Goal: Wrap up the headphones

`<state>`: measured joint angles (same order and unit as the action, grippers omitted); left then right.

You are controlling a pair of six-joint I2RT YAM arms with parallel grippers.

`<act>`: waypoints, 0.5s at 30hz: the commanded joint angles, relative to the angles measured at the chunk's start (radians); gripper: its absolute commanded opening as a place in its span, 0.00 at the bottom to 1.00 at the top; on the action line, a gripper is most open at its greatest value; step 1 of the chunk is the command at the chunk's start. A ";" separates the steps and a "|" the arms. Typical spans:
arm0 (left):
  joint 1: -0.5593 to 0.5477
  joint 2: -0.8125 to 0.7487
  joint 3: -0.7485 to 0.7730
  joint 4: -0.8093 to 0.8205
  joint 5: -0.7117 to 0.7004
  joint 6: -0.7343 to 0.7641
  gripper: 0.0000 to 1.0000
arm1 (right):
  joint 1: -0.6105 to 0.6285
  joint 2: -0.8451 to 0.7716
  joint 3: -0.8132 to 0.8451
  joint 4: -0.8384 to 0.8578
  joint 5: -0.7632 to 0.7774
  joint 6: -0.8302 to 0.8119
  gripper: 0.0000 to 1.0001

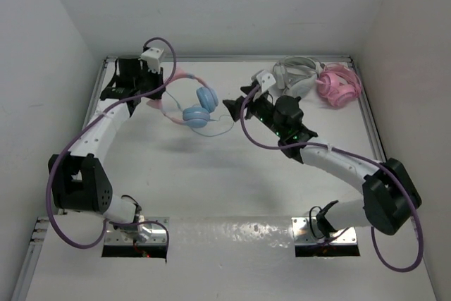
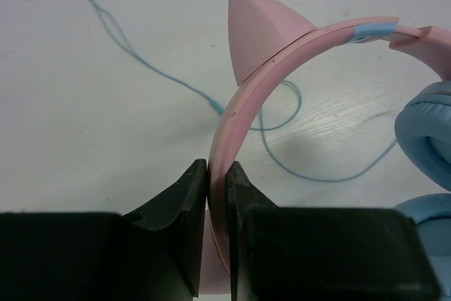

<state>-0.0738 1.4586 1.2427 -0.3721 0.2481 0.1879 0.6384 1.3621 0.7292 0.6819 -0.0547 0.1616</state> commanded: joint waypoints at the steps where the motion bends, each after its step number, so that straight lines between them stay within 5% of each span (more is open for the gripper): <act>1: -0.024 -0.037 -0.025 0.147 -0.110 0.005 0.00 | 0.024 0.005 0.133 -0.221 0.042 0.067 0.74; 9: -0.083 -0.050 -0.061 0.176 -0.165 0.007 0.00 | 0.070 0.363 0.565 -0.476 0.211 0.042 0.85; 15: -0.084 -0.055 -0.074 0.171 -0.167 -0.004 0.00 | 0.070 0.486 0.705 -0.571 0.204 0.024 0.86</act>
<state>-0.1570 1.4574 1.1671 -0.2874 0.0814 0.2119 0.7097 1.8446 1.3579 0.1795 0.1375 0.1925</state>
